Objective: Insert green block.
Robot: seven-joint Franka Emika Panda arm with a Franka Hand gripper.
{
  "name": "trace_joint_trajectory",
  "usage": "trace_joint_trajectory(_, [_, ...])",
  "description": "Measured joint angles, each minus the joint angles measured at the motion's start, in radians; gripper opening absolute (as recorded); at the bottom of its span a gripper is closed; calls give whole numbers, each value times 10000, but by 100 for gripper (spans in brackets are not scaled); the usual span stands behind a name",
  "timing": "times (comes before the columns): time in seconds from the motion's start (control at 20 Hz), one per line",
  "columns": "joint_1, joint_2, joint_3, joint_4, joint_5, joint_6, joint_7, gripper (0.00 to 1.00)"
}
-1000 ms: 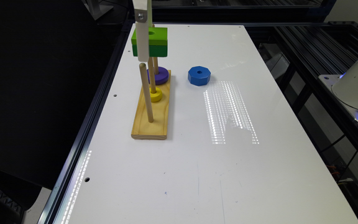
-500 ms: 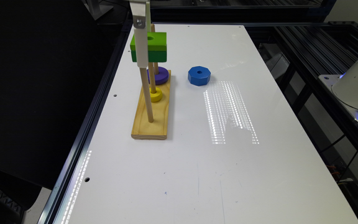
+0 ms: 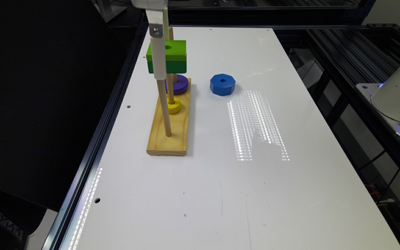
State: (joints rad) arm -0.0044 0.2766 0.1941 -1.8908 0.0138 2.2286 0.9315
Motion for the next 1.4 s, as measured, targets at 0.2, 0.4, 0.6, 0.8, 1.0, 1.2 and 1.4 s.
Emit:
trace_joint_trajectory(0.2, [0,3,0,2,-1,1,0,0])
trace_joint_trajectory(0.4, [0,3,0,2,-1,1,1,0])
trace_joint_trajectory(0.6, [0,114,0,2,-11,55,1,0])
trace_joint_trajectory(0.8, [0,150,0,4,-14,76,1,0])
trace_joint_trajectory(1.0, [0,150,0,4,-15,77,1,0])
trace_joint_trajectory(1.2, [0,156,0,5,-15,77,2,0])
trace_joint_trajectory(1.4, [0,167,0,6,-17,79,2,0])
